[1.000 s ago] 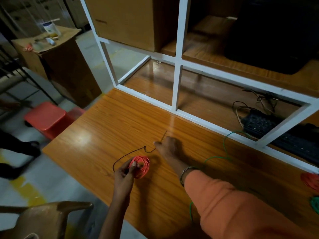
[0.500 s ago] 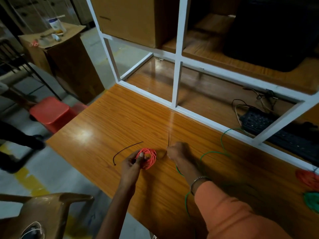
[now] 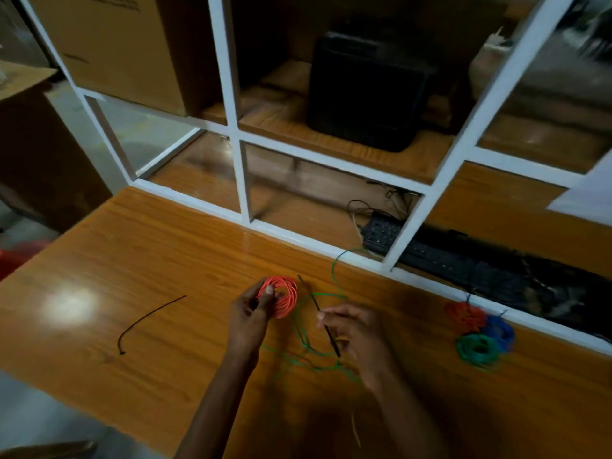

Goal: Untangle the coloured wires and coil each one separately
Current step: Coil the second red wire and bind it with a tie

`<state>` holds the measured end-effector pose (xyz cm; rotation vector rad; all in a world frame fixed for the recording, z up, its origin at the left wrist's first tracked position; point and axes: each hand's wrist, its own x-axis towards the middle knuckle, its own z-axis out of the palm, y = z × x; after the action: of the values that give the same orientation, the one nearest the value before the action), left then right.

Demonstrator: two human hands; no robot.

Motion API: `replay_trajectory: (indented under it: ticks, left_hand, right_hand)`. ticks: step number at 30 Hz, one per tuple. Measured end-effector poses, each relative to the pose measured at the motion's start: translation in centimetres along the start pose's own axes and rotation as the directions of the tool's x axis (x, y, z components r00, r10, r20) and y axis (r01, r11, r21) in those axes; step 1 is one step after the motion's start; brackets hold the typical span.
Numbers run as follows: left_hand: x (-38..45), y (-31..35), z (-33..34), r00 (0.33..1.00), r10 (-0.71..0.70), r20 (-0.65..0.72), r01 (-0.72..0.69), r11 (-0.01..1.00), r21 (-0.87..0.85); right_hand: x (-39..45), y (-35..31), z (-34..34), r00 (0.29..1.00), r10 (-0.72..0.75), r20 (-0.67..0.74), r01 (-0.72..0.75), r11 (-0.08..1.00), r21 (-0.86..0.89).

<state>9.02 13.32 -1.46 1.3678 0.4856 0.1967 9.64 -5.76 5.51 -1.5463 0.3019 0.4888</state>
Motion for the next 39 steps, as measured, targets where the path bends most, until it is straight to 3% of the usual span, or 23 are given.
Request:
replay_trajectory:
  ticks: [10, 18, 25, 31, 39]
  left_hand:
    - [-2.7, 3.7, 9.4, 0.950, 0.312, 0.015, -0.309, 0.932, 0.191]
    - [-5.3, 3.8, 13.1, 0.907, 0.410, 0.093, -0.420, 0.869, 0.263]
    - [-7.5, 4.1, 14.6, 0.932, 0.301, 0.200, -0.317, 0.947, 0.052]
    - [-8.2, 4.0, 15.4, 0.953, 0.169, 0.252, -0.119, 0.972, -0.201]
    - [-7.2, 4.0, 14.5, 0.958, 0.104, 0.269, -0.045, 0.975, -0.216]
  right_hand:
    - [-2.1, -2.3, -5.7, 0.994, -0.069, -0.084, 0.070, 0.998, 0.008]
    - [-2.9, -3.3, -8.1, 0.991, -0.120, -0.064, 0.126, 0.986, 0.111]
    - [-3.6, -3.2, -9.2, 0.979, -0.172, -0.109, 0.188, 0.970, 0.157]
    - [-4.0, -3.0, -9.6, 0.975, -0.165, -0.149, 0.191, 0.965, 0.182]
    - [-4.0, -2.8, -9.1, 0.988, -0.109, -0.113, 0.131, 0.970, 0.206]
